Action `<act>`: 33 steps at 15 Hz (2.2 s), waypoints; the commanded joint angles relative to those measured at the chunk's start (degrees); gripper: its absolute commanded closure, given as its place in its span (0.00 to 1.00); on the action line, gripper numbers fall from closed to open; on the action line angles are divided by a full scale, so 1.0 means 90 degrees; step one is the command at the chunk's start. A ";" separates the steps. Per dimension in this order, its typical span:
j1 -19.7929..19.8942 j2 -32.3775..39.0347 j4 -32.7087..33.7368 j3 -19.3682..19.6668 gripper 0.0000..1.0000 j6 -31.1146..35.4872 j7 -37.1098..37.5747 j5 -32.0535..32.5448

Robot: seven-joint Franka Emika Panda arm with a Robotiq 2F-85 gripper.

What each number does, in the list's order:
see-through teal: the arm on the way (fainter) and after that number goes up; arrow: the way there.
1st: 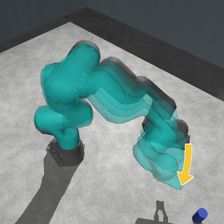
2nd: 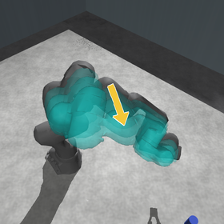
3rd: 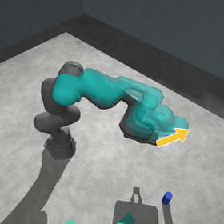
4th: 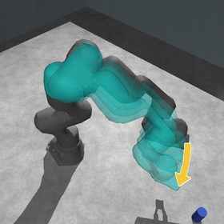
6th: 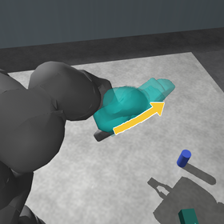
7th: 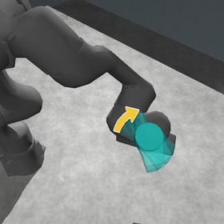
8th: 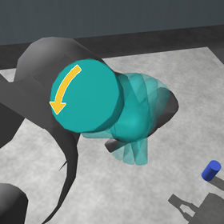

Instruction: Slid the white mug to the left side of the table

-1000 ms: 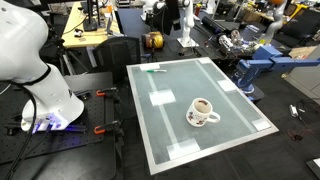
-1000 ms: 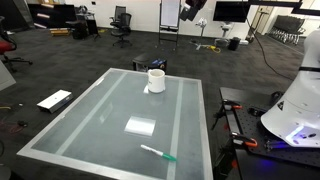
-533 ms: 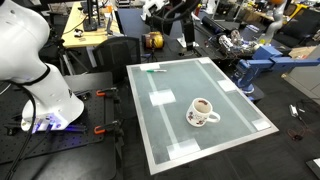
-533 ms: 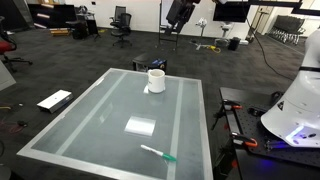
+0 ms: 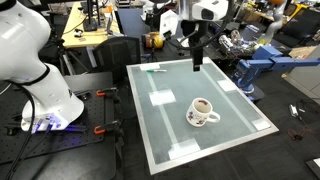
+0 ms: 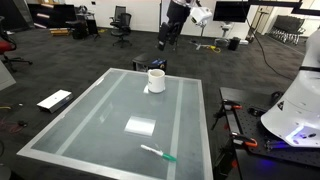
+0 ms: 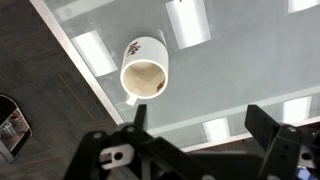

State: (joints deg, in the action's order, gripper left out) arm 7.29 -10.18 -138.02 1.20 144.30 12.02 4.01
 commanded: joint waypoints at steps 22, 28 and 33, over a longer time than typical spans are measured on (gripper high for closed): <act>-0.0126 0.2079 0.0272 0.0625 0.00 0.1330 0.0136 0.0495; -0.0171 0.2694 0.0869 0.0536 0.00 0.1231 -0.0010 0.0140; -0.0173 0.3252 0.1386 0.0427 0.00 0.1260 -0.0439 0.0017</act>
State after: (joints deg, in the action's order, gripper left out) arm 6.01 15.91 -129.29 5.44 156.32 11.89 6.64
